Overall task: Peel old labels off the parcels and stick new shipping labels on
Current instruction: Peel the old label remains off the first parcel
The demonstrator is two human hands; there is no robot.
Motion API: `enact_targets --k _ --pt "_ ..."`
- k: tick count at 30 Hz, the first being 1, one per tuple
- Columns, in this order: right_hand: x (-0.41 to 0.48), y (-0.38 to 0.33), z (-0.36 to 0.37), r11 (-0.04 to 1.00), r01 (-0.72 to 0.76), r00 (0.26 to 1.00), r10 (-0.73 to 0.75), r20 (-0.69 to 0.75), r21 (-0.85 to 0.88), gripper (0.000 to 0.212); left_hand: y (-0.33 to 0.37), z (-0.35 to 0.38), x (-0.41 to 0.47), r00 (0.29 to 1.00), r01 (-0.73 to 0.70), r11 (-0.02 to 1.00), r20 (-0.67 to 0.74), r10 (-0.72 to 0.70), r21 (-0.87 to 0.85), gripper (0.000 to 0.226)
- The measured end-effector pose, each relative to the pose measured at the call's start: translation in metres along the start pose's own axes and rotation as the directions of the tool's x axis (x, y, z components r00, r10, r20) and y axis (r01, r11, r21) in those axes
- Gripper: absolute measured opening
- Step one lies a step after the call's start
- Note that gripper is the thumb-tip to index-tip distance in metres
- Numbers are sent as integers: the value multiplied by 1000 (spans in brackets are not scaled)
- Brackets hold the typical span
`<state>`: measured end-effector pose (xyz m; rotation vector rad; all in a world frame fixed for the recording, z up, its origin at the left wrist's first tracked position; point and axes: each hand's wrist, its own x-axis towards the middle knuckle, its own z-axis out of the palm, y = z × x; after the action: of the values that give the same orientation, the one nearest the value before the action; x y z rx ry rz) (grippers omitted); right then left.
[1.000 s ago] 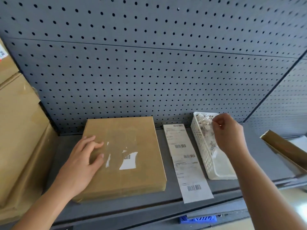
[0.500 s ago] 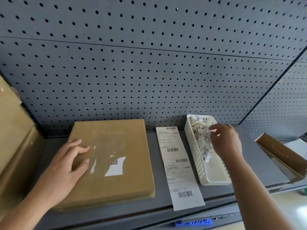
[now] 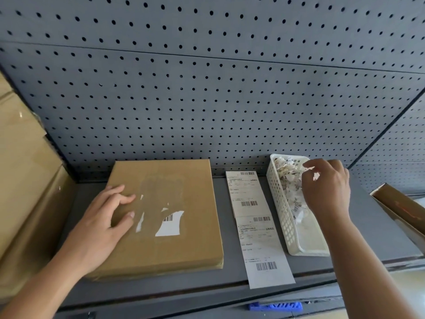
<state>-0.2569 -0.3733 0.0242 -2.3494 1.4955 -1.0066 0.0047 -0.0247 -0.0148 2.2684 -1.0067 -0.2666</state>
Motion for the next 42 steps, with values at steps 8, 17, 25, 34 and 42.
enact_targets --k 8,17,25,34,42 --pt "-39 -60 18 944 211 957 -252 143 253 20 -2 2 0 1000 31 999 4 -31 17 30" --pt "-135 -140 49 654 392 479 -746 463 648 23 -3 1 0 999 40 999 7 -40 16 32" --pt "-138 -155 58 623 566 424 -782 457 540 18 -6 2 -1 1000 16 999 8 -16 30 35" --pt "-132 -159 58 658 499 449 -753 482 563 21 -8 2 -1 1000 14 999 8 -14 31 34" --pt "-132 -156 55 628 489 447 -776 444 605 22 -7 2 0 1000 10 1000 6 -10 24 30"
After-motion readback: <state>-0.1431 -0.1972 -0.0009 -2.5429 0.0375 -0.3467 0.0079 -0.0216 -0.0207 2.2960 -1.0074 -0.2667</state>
